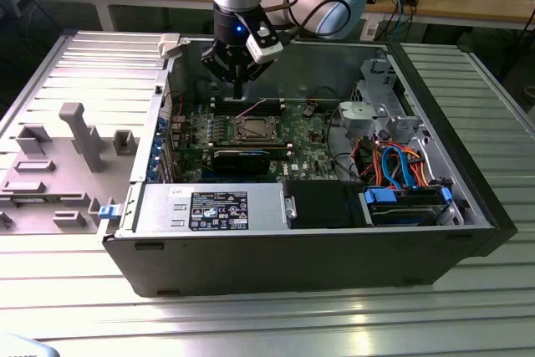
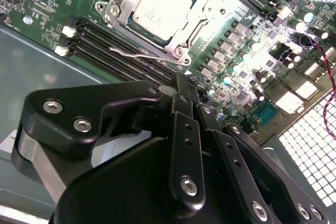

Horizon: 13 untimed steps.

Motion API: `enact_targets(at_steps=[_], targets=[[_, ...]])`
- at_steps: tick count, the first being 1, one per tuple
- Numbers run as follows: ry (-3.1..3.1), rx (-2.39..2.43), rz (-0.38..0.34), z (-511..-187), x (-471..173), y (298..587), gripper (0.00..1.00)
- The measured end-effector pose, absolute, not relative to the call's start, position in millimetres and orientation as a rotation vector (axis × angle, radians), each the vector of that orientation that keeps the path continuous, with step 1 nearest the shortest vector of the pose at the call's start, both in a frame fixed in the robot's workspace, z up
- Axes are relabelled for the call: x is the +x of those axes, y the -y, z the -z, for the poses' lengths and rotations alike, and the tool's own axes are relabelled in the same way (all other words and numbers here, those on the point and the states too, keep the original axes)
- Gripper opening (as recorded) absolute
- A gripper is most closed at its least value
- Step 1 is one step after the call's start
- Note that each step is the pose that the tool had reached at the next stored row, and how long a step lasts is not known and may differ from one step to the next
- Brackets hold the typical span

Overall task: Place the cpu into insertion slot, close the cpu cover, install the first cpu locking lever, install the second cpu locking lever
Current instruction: 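Install the first cpu locking lever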

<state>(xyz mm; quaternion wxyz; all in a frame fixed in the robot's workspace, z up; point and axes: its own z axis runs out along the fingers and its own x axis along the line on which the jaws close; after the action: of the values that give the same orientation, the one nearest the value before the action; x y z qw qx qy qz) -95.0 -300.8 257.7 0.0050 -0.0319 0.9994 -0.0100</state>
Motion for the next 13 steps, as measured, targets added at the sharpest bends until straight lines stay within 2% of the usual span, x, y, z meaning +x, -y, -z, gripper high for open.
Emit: enact_targets(at_steps=[13], targets=[[-3.130,-0.100,0.032,-245.9,-84.9,300.6,0.11]])
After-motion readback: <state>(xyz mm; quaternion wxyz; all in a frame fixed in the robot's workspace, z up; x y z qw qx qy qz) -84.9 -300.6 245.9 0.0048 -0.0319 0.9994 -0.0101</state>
